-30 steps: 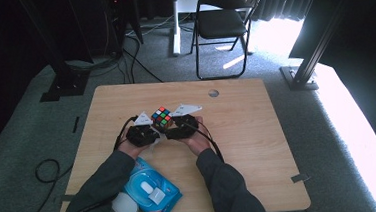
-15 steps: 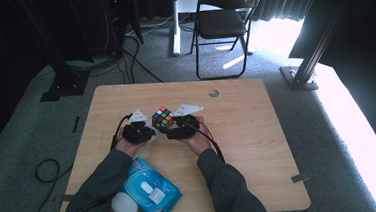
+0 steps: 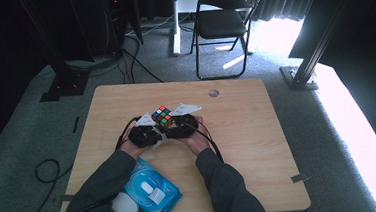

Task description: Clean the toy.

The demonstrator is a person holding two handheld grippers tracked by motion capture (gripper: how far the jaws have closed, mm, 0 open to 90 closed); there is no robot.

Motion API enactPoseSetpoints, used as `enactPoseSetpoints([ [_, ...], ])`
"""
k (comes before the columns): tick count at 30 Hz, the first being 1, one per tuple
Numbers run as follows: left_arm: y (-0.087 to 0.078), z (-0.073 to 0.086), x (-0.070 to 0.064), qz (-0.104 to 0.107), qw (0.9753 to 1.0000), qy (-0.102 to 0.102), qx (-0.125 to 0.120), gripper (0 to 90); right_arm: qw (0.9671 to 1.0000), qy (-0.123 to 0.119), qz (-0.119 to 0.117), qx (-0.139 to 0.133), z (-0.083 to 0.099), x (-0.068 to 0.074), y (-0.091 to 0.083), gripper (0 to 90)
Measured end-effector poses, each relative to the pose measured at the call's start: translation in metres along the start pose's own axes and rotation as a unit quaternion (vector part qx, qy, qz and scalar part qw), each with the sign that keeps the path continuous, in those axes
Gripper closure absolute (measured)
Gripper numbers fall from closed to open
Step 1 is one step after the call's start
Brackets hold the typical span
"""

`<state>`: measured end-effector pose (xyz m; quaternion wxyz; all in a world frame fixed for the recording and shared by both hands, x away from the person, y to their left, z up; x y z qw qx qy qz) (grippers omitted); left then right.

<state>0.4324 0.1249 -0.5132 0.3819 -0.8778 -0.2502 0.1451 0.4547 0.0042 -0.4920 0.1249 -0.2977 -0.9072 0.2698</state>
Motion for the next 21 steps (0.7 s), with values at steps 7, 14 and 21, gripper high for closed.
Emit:
enactPoseSetpoints([
  [7,-0.006,0.007,0.011,-0.013,0.9995,-0.028,-0.001,84.9,1.0,0.004,0.007,0.002,0.005,-0.003,-0.001,34.1],
  [14,-0.018,0.012,0.025,-0.019,0.9973,-0.064,-0.029,85.0,0.9997,0.012,0.022,0.003,0.013,-0.011,-0.007,34.1],
  [21,-0.027,0.015,0.032,-0.025,0.9947,-0.084,-0.053,85.1,0.9986,0.019,0.045,0.02,0.029,-0.02,-0.007,34.1],
])
Point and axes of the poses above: each handheld gripper's, and its own axes: y roughly forward along the jaws, z roughly out of its underside, x roughly to its left, the point moved 5 cm from there along y, roughly forward along the jaws, and after that the axes turned 7 degrees about x, right-handed, at the moved point
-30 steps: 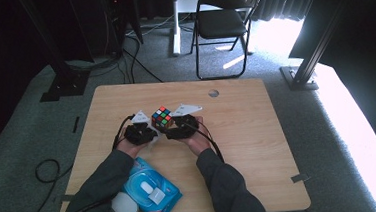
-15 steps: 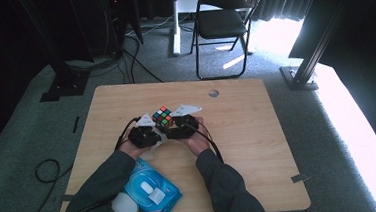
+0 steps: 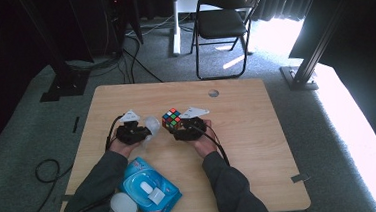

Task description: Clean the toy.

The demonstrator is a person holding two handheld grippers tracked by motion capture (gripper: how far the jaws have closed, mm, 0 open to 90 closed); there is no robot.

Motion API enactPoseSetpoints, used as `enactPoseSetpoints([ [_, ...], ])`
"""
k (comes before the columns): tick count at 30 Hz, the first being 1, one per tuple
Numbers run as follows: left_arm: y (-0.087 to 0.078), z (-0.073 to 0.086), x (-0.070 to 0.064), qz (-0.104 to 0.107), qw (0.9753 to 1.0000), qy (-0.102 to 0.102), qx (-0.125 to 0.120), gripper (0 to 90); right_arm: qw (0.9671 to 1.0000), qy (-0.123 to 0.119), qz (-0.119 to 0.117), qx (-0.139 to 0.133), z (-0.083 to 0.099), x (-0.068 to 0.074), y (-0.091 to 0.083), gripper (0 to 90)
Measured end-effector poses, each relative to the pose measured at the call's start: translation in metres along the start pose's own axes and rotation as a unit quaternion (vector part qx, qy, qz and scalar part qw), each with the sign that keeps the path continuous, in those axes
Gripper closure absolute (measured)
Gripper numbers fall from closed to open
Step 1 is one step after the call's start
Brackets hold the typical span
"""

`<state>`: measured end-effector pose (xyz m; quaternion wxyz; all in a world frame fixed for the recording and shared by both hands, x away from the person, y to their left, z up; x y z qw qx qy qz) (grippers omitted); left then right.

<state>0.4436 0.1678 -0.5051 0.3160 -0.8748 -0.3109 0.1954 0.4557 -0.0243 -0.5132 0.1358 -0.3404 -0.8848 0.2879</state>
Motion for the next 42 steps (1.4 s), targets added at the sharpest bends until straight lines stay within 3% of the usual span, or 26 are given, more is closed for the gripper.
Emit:
enactPoseSetpoints([
  [9,-0.001,0.002,0.002,-0.004,1.0,-0.006,-0.003,85.1,0.9993,0.01,0.025,0.027,0.019,-0.002,0.009,34.1],
  [24,-0.003,0.004,0.003,-0.003,0.9999,-0.011,-0.006,85.0,0.9964,0.002,0.057,0.063,0.037,0.001,0.027,34.1],
  [29,-0.003,0.004,0.003,-0.002,0.9999,-0.012,-0.006,85.1,0.9959,0.012,0.06,0.067,0.04,0.003,0.033,34.1],
  [42,-0.003,0.004,0.004,-0.001,0.9999,-0.013,-0.006,85.0,0.9956,0.006,0.048,0.08,0.045,0.007,0.039,33.6],
])
Point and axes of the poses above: each handheld gripper's, and its own axes: y roughly forward along the jaws, z roughly out of its underside, x roughly to its left, the point moved 5 cm from there along y, roughly forward along the jaws, and after that the axes turned 7 degrees about x, right-handed, at the moved point
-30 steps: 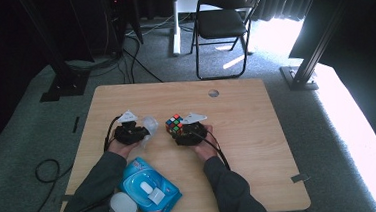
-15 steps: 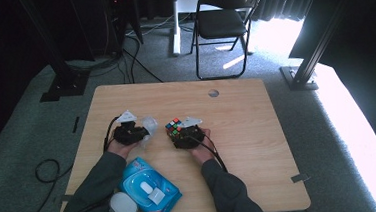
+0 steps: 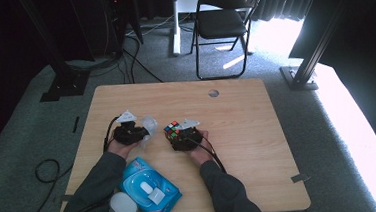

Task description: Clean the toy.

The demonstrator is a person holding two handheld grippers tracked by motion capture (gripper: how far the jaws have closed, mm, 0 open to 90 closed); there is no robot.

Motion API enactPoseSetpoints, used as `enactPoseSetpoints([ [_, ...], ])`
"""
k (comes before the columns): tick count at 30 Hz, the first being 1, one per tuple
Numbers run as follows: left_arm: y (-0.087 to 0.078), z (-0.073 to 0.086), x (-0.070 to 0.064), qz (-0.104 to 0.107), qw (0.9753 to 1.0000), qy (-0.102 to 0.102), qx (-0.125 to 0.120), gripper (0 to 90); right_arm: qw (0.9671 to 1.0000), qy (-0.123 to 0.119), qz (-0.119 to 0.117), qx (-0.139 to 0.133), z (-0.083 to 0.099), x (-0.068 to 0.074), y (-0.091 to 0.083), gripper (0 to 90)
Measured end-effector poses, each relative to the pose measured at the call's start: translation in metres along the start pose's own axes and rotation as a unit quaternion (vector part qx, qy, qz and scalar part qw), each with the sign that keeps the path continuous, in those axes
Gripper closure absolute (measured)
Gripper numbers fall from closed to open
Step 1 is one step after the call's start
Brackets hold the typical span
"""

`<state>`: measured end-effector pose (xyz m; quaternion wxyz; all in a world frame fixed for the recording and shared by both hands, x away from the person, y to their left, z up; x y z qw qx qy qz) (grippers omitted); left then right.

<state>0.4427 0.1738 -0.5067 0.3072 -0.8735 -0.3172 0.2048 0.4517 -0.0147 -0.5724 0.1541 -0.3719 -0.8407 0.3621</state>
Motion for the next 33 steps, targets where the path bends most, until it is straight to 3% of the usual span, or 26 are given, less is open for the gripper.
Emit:
enactPoseSetpoints([
  [3,0.0,0.0,0.0,0.0,1.0,0.0,0.0,85.0,0.9999,-0.007,0.007,0.003,0.001,0.001,0.0,27.4],
  [6,0.0,0.0,0.0,0.0,1.0,-0.001,0.0,85.0,0.9999,-0.01,-0.001,-0.006,-0.002,0.002,-0.003,20.9],
  [18,0.0,0.0,0.001,0.001,1.0,-0.004,0.0,84.9,0.9977,-0.022,-0.019,-0.061,-0.013,0.001,-0.028,19.3],
  [23,0.0,0.0,0.001,0.002,1.0,-0.004,0.0,84.9,0.9959,-0.027,-0.008,-0.086,-0.021,-0.003,-0.04,27.9],
  [26,0.0,0.0,0.002,0.002,1.0,-0.005,0.001,84.9,0.9949,-0.02,0.003,-0.099,-0.026,-0.008,-0.044,43.7],
  [29,0.0,0.001,0.001,0.003,1.0,-0.005,0.002,84.8,0.9957,-0.006,0.011,-0.092,-0.029,-0.016,-0.043,52.8],
  [33,0.0,0.0,0.002,0.003,1.0,-0.006,0.0,84.8,0.9966,0.01,0.015,-0.08,-0.027,-0.022,-0.038,54.2],
])
Point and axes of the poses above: each handheld gripper's, and its own axes: y roughly forward along the jaws, z roughly out of its underside, x roughly to its left, the point moved 5 cm from there along y, roughly forward along the jaws, and after that the axes turned 7 degrees about x, right-handed, at the moved point
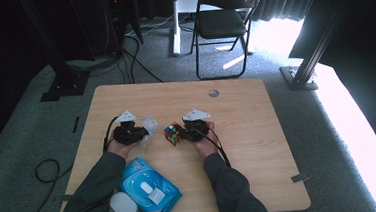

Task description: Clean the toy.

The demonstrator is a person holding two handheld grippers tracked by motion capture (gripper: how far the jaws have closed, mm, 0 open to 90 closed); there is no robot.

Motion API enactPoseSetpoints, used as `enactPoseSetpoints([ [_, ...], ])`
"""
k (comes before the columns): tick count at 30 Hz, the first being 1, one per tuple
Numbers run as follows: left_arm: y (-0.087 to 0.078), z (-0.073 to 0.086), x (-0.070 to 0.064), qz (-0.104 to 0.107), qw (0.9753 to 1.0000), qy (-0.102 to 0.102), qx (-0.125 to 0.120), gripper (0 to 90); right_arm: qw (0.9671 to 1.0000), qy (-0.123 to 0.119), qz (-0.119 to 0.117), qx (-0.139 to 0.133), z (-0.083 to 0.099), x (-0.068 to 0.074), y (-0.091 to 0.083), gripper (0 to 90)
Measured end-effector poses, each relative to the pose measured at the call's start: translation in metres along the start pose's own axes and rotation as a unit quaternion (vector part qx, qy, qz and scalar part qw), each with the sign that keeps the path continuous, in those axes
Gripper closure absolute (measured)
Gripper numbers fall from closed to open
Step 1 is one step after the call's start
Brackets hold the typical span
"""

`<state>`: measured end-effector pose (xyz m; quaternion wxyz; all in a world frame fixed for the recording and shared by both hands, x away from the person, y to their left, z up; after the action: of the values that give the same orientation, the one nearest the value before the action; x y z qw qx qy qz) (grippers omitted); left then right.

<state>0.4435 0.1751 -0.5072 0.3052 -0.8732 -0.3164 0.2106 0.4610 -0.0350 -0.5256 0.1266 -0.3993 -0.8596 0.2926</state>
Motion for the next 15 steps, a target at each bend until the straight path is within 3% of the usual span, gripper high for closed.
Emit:
enactPoseSetpoints([
  [10,0.0004,0.0001,-0.0004,0.001,1.0,0.0,0.0,84.7,0.9999,0.01,0.006,0.012,0.0076,-0.0031,0.0026,51.0],
  [13,0.0011,0.0,-0.0005,0.001,1.0,-0.001,-0.001,84.6,0.9999,0.002,-0.006,0.014,0.0074,0.0021,0.0022,48.9],
  [15,0.0011,0.0001,-0.0008,0.001,1.0,0.0,0.0,84.6,0.9999,-0.002,-0.001,0.011,0.0063,0.0039,0.0029,48.9],
])
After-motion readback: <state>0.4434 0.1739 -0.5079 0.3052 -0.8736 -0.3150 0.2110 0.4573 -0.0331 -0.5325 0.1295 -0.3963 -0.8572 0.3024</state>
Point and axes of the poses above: each handheld gripper's, and its own axes: y roughly forward along the jaws, z roughly out of its underside, x roughly to its left, the point moved 5 cm from there along y, roughly forward along the jaws, and after that the axes turned 7 degrees about x, right-handed, at the moved point
